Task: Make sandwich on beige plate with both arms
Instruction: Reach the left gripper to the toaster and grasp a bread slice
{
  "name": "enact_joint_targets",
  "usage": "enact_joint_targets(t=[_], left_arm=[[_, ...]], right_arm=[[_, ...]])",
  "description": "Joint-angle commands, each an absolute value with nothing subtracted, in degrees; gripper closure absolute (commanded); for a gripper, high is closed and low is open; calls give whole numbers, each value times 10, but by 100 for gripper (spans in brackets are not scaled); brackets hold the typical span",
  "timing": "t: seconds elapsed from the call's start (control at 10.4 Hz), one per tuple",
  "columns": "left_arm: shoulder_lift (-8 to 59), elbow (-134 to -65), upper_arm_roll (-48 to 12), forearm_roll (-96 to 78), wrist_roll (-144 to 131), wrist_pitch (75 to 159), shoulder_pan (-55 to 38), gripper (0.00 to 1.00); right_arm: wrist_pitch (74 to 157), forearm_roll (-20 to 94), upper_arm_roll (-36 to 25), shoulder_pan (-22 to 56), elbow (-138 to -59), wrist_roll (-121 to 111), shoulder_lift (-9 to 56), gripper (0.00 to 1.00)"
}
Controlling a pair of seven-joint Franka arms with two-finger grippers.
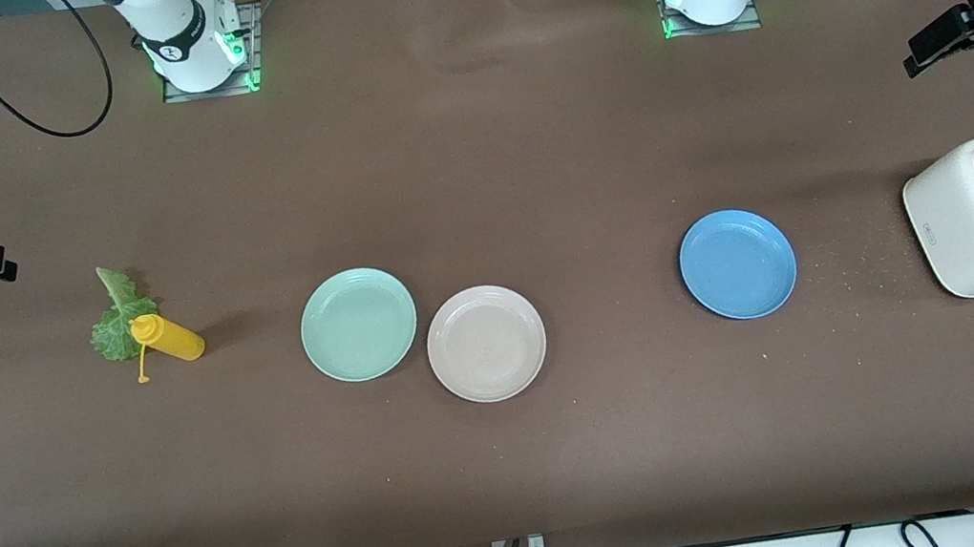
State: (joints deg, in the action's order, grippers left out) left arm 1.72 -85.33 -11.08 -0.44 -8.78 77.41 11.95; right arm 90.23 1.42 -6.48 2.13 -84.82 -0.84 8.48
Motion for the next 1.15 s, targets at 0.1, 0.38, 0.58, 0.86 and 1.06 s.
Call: enact_joint_targets(t=[0.1,0.38,0.58,0.86,1.06], left_arm=[[40,-839,-104,11,-83,766,133,0],[90,-840,-102,76,-85,767,142,0],[94,-844,-101,105,-84,766,143,0],[120,-842,-102,165,-66,771,168,0],[148,-844,-103,183,-44,777,171,0]], right_arm=[[897,23,-62,18,-853,-16,80,0],[898,23,-61,20,-853,-11,80,0],[897,23,-61,19,-853,-14,80,0],[897,23,-61,19,-853,-11,80,0],[897,23,-61,20,-853,-10,80,0]])
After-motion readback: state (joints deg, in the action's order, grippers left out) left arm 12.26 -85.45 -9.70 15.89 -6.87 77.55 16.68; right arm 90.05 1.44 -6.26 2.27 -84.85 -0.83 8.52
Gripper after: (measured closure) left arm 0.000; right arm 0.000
